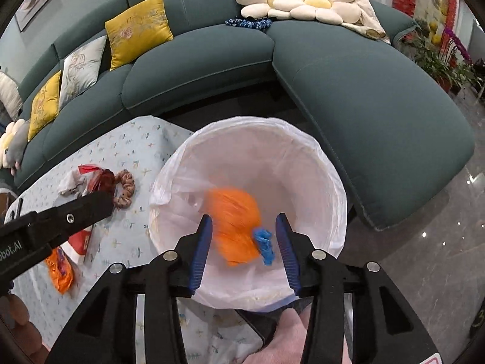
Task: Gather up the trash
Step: 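Carry the orange bag and blue ribbon over the white bin with both tools, then open both tools to drop the bag and ribbon into the bin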
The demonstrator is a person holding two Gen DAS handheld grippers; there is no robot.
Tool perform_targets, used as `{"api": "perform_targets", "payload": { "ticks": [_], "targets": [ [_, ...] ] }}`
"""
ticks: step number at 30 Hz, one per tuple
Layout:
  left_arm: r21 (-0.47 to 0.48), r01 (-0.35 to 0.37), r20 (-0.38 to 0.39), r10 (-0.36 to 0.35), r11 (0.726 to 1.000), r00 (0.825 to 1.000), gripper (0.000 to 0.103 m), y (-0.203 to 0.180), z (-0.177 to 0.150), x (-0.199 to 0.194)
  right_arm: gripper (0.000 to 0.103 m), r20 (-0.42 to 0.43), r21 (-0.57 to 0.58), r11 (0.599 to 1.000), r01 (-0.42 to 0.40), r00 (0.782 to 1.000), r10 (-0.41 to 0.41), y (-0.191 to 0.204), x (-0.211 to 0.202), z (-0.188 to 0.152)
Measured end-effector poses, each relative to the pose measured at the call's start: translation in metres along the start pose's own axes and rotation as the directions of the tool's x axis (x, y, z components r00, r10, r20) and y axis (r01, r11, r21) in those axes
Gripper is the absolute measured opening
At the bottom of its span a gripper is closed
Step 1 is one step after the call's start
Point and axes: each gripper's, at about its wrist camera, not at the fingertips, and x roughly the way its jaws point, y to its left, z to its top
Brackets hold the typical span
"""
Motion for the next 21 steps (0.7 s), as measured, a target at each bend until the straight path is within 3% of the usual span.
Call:
{"api": "perform_targets", "payload": {
  "ticks": [10,21],
  "targets": [
    [-0.070,-0.059,0.014,0.060,0.996,0.998,0.037,0.038,-0.008,-0.014,0.049,0.019,-0.027,1.000,-0.010,1.000,0.010,0.021,-0.010,0.001],
    [-0.173,-0.130,0.028,0.137,0.976,0.990,0.037,0.102,-0.024,-0.041,0.053,0.000,-0.113,0.993,-0.046,0.999,0.047,0.075,-0.014,-0.016]
  ]
}}
